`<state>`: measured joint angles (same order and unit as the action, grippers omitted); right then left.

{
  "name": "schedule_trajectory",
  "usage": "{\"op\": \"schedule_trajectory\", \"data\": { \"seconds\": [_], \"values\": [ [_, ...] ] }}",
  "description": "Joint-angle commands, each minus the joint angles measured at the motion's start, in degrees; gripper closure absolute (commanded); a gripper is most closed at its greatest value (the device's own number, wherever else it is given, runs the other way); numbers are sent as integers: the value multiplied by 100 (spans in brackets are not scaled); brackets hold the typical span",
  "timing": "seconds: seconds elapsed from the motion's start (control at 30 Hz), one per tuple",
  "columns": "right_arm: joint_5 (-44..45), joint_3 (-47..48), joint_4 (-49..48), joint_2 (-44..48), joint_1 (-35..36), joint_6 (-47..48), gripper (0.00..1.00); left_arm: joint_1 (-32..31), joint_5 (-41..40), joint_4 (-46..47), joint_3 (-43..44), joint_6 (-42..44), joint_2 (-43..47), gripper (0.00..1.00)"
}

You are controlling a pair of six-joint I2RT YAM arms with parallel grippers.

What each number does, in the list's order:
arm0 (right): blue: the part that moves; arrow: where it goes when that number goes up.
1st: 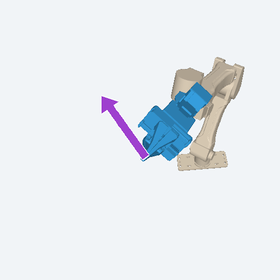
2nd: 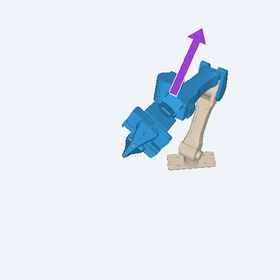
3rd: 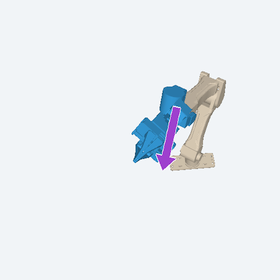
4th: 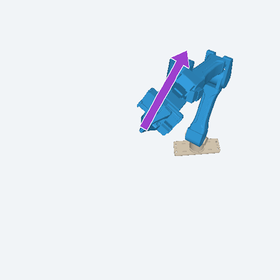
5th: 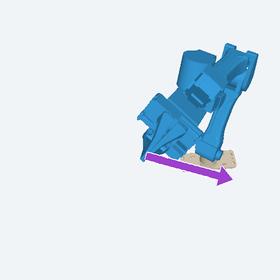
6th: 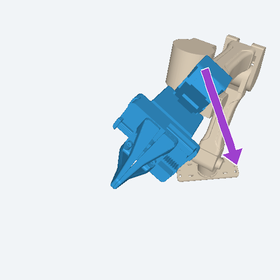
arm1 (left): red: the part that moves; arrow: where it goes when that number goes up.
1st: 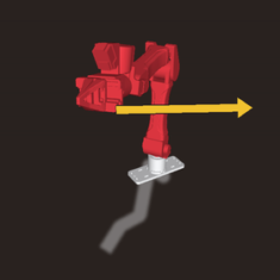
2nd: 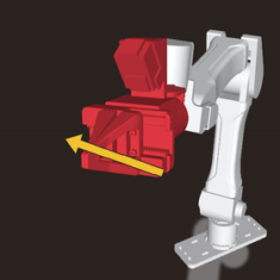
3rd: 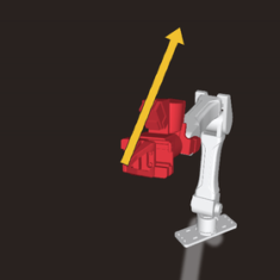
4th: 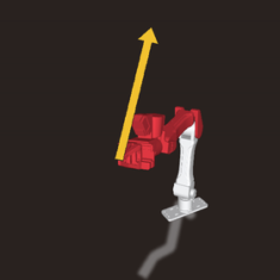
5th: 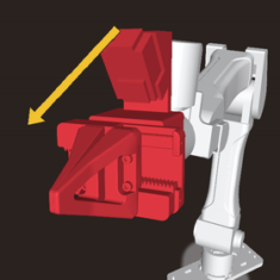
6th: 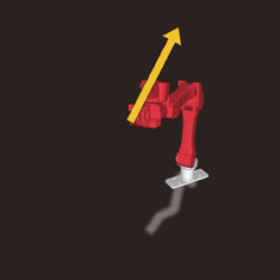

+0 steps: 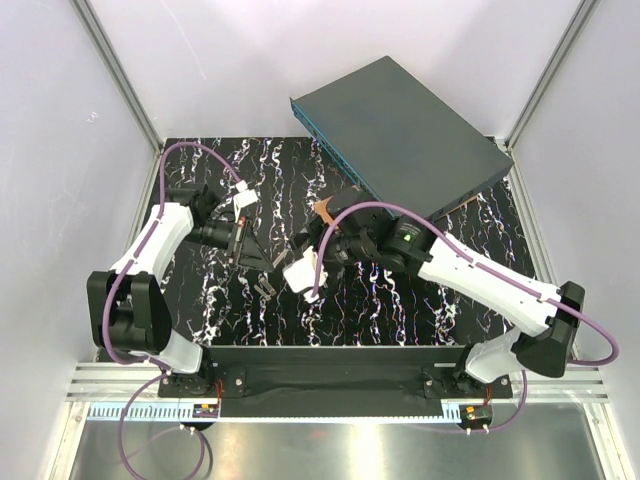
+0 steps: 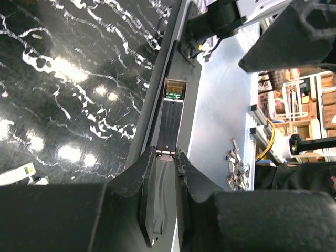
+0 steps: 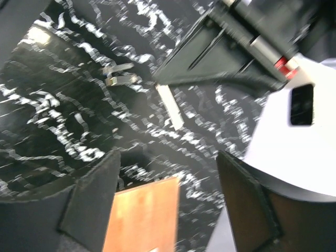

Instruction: Insert the plug into the switch port

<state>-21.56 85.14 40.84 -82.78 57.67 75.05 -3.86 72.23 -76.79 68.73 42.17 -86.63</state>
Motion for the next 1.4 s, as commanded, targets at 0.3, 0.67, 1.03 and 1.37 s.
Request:
{"op": "schedule_trajectory", "data": {
  "seconds": [0.3,0.67,1.03,1.37],
  "values": [
    [143,98,-911,-677,236,757,34,-1,564,-1180,-140,54,339,100],
    [433,151,-867,-1108,262,1100,60,-62,538,-1180,-167,19,471,100],
    [609,977,-17,-1433,280,249,100,51,468,-1171,271,880,1094,42],
    [223,2524,1400,-1926,218,-2623,100,1079,-385,-214,511,1503,2386,32]
  ]
}}
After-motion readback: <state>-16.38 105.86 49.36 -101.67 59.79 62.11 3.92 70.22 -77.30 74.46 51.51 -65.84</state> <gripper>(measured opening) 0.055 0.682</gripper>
